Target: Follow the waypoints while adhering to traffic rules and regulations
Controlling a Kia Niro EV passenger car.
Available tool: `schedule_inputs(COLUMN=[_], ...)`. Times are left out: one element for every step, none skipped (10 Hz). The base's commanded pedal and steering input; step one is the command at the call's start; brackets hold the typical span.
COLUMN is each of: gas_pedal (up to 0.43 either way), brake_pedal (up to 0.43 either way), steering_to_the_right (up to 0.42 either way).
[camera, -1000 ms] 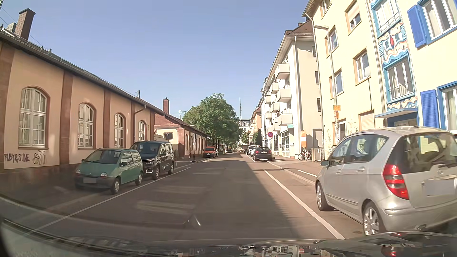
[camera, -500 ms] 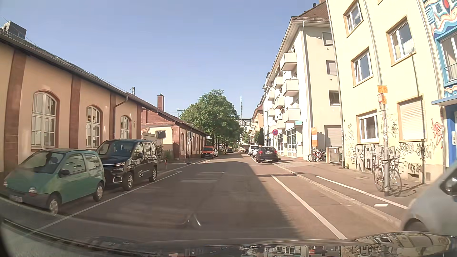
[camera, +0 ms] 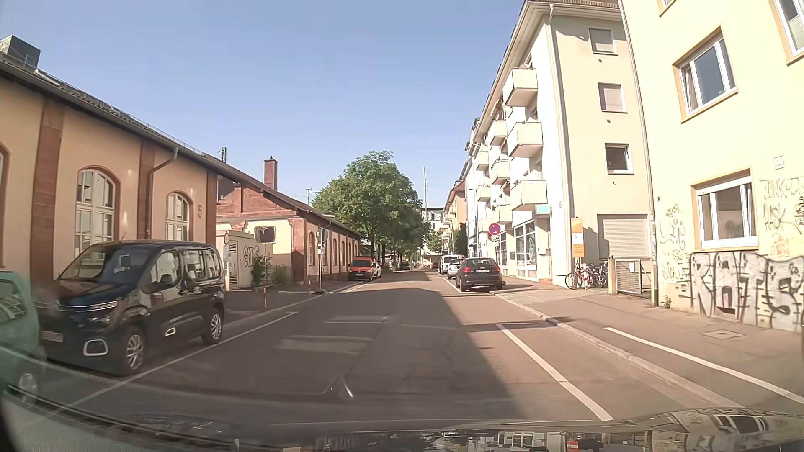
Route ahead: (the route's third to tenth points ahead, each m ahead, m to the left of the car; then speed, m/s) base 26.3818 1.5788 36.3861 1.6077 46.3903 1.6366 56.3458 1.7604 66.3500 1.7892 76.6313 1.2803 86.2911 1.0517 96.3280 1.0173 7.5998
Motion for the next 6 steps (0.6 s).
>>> schedule_inputs(gas_pedal=[0.098, 0.098, 0.098, 0.098, 0.098, 0.098], brake_pedal=[0.0, 0.0, 0.0, 0.0, 0.0, 0.0], steering_to_the_right=[-0.001, 0.0, -0.001, -0.001, 0.0, 0.001])
